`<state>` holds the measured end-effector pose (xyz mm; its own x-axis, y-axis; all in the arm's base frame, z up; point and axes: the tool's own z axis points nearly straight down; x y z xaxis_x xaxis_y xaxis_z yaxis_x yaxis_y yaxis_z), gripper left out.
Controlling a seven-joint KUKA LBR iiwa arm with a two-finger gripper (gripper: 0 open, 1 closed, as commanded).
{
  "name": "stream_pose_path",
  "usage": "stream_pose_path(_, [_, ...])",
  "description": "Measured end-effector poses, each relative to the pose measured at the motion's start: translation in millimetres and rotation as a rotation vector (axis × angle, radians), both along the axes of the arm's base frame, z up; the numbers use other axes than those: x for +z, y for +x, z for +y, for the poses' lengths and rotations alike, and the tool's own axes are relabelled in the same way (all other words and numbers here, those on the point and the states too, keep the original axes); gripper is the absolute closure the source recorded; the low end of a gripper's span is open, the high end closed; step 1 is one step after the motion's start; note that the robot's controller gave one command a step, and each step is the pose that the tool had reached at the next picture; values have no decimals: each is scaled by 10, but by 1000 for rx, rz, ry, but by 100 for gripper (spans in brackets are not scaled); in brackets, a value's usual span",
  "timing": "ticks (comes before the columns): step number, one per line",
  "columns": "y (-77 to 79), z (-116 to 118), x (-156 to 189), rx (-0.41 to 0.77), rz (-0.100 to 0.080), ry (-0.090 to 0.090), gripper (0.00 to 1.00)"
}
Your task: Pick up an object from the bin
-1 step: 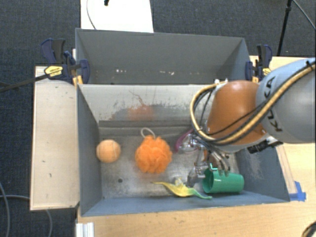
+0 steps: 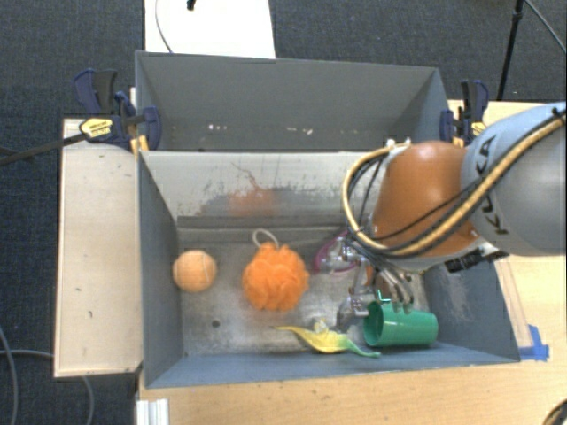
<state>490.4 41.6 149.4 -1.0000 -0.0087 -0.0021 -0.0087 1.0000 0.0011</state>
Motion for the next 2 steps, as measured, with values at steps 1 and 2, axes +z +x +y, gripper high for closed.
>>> stream_pose_path(1, [17, 556, -216, 50, 0, -2, 0])
stream_pose_path(2, [136, 782, 22, 288, 2, 1, 0])
